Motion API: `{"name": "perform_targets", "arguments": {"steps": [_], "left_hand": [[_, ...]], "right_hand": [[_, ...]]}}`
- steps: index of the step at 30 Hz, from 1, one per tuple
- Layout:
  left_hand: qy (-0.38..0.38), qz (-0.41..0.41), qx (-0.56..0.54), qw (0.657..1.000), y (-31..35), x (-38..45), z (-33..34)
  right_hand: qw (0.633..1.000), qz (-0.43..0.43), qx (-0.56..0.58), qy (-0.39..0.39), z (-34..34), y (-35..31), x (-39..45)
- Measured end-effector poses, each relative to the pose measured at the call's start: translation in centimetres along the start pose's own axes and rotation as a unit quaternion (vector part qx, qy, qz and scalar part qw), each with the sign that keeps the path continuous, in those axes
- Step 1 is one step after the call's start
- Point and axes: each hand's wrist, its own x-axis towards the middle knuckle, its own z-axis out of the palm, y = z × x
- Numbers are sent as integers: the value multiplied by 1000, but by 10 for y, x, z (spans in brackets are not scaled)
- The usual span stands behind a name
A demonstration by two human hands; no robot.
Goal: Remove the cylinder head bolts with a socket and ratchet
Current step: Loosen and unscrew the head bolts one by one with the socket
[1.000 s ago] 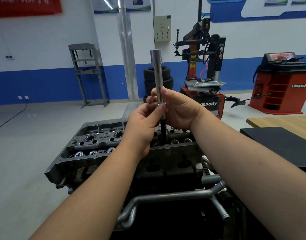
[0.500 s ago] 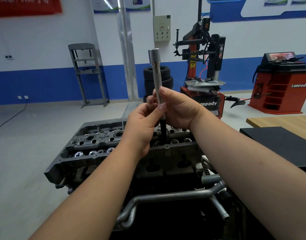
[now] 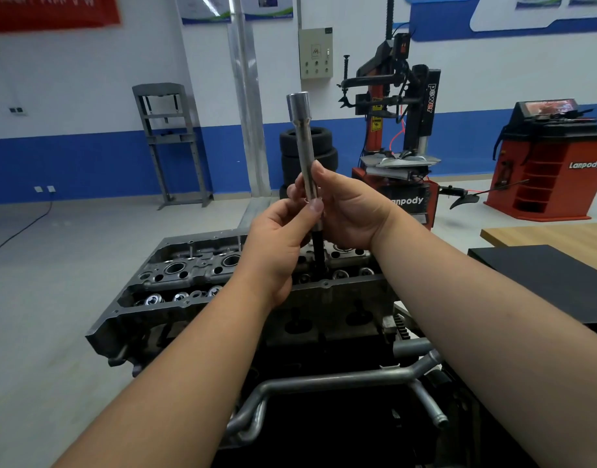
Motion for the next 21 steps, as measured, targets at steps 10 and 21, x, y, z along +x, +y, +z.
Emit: {"name": "perform_targets", "arguments": {"steps": [10,21], "left_hand": [[10,1,13,1000,-1,1,2],[11,-11,6,1000,0,0,2]], "right_hand": [[1000,4,14,-13,6,-2,-2],[1000,3,16,-16,5,-2,-3]]}}
